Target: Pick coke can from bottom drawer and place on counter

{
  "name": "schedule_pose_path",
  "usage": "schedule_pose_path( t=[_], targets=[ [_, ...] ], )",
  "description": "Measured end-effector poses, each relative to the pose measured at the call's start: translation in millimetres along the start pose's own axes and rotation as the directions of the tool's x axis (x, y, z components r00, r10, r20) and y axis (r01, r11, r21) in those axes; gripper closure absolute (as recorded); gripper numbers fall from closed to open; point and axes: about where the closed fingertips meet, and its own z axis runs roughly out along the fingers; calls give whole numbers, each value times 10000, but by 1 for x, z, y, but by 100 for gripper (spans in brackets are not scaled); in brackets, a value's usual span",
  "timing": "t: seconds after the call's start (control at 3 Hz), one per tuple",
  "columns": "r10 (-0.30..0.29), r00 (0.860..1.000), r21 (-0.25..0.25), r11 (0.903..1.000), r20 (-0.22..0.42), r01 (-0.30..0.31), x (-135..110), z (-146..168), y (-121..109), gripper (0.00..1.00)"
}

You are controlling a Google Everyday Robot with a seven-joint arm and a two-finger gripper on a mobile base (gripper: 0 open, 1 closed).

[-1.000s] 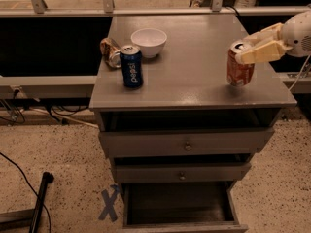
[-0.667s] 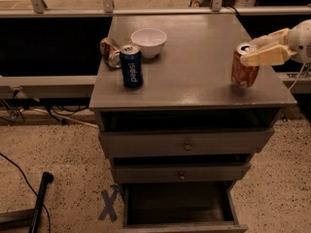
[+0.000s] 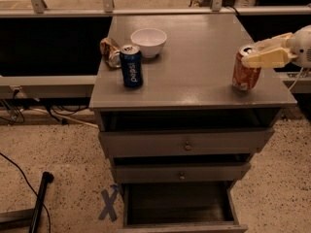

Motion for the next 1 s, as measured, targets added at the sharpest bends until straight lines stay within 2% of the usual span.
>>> schedule_pose_path(
  t=[0.33, 0.67, 1.0],
  targets=[
    [1, 10000, -45, 10000, 0, -1, 0, 3, 1, 59],
    [921, 9945, -674, 9938, 500, -887, 5, 9, 3, 35],
    [1422, 9864, -1088, 9851, 822, -1330, 5, 17, 5, 12]
  ],
)
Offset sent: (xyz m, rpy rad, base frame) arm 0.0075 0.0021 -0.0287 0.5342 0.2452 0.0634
